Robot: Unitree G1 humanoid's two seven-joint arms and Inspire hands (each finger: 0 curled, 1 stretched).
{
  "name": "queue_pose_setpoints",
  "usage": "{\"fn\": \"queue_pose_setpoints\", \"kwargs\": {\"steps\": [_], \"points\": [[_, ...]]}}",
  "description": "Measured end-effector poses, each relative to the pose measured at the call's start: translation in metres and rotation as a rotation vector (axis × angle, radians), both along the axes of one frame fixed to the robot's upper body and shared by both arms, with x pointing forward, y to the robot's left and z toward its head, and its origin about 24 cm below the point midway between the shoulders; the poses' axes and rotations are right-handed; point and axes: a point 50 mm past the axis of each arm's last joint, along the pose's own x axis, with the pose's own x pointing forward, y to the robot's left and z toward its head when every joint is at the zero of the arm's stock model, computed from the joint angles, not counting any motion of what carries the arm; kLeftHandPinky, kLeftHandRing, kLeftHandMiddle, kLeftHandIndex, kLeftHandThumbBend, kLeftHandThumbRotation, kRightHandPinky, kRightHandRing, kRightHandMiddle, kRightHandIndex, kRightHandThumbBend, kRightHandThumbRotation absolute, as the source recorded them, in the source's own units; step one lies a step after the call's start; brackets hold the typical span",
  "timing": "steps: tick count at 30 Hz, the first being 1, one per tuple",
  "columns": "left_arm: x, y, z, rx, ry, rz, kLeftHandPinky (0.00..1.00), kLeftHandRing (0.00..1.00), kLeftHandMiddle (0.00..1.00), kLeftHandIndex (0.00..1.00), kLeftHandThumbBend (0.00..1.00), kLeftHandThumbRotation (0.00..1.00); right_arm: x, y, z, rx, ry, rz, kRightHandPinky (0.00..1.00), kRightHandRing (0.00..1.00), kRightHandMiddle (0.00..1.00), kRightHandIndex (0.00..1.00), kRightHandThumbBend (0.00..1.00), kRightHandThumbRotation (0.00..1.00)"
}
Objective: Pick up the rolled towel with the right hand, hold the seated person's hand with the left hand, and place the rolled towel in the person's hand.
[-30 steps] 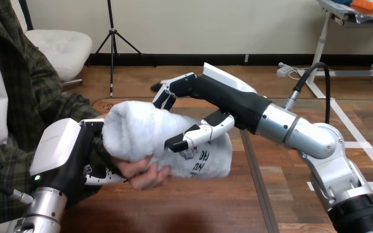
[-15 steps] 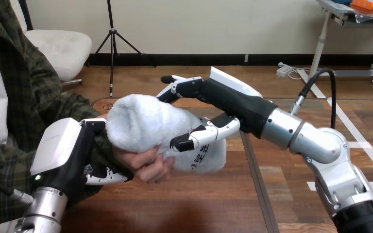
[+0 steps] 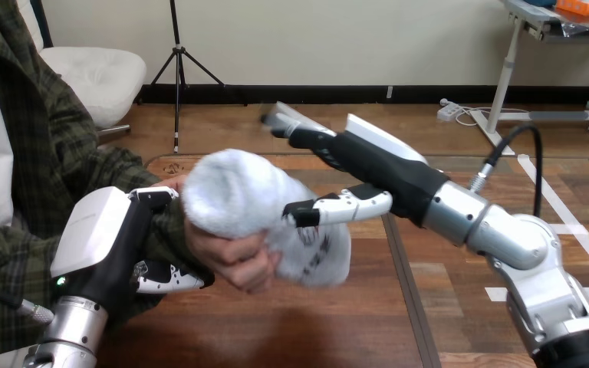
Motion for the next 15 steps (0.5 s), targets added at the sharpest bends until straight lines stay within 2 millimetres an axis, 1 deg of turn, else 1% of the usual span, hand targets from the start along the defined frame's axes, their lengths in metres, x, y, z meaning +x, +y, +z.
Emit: {"fn": "queue_pose_setpoints", "kwargs": {"steps": [2,3,5,15], "points": [[0.000,0.000,0.000,0.002,0.001,-0.003,0.49,0.54,0.59,0.60,0.99,0.05,0.000,-0.002,-0.001,0.004,0.002,-0.012,1.00,1.00,1.00,1.00,1.00,0.68],[0.000,0.000,-0.001,0.003,0.002,-0.003,0.52,0.58,0.62,0.64,1.00,0.08,0.000,-0.003,-0.001,0.004,0.003,-0.016,1.00,1.00,1.00,1.00,1.00,0.68],[0.000,0.001,-0.001,0.006,0.006,-0.004,0.55,0.61,0.65,0.67,1.00,0.11,-0.001,-0.006,-0.003,0.001,0.005,-0.025,1.00,1.00,1.00,1.00,1.00,0.68],[0.000,0.002,-0.002,0.025,0.042,-0.015,0.64,0.72,0.78,0.81,1.00,0.20,-0.005,-0.016,-0.012,-0.014,0.030,-0.060,1.00,1.00,1.00,1.00,1.00,0.65]]}}
